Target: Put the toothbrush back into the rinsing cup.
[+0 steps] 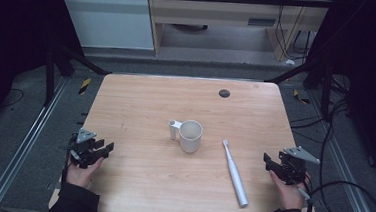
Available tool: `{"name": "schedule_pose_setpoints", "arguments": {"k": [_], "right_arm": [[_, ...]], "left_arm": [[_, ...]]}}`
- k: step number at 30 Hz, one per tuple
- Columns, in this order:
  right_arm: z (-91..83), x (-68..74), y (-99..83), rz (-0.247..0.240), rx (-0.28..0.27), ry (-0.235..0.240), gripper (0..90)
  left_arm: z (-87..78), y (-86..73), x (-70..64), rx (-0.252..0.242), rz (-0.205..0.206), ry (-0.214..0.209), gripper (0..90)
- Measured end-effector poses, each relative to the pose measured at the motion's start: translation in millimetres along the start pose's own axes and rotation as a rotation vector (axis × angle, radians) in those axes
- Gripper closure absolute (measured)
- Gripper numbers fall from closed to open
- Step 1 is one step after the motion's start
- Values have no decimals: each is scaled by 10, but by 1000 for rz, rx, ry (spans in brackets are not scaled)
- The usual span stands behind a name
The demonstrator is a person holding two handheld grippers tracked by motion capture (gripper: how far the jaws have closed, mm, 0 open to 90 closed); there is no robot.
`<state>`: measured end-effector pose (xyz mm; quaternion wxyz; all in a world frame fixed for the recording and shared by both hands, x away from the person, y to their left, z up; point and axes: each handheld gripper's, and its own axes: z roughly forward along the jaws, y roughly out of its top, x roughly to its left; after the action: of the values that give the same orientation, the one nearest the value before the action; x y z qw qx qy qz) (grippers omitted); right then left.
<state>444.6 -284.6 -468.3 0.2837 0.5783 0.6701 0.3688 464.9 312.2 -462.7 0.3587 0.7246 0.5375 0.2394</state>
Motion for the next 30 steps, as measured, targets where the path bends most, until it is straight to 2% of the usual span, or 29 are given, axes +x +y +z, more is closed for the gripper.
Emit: {"name": "schedule_pose_setpoints", "arguments": {"k": [10, 22, 30], "right_arm": [[-61, 88, 38, -35, 6, 13, 509], [-60, 264, 114, -75, 32, 67, 663], [9, 414, 177, -106, 63, 91, 760]], "left_arm": [[-11, -4, -43, 19, 42, 13, 573], [-9, 13, -70, 16, 50, 6, 604], [2, 16, -79, 19, 49, 2, 613]]}}
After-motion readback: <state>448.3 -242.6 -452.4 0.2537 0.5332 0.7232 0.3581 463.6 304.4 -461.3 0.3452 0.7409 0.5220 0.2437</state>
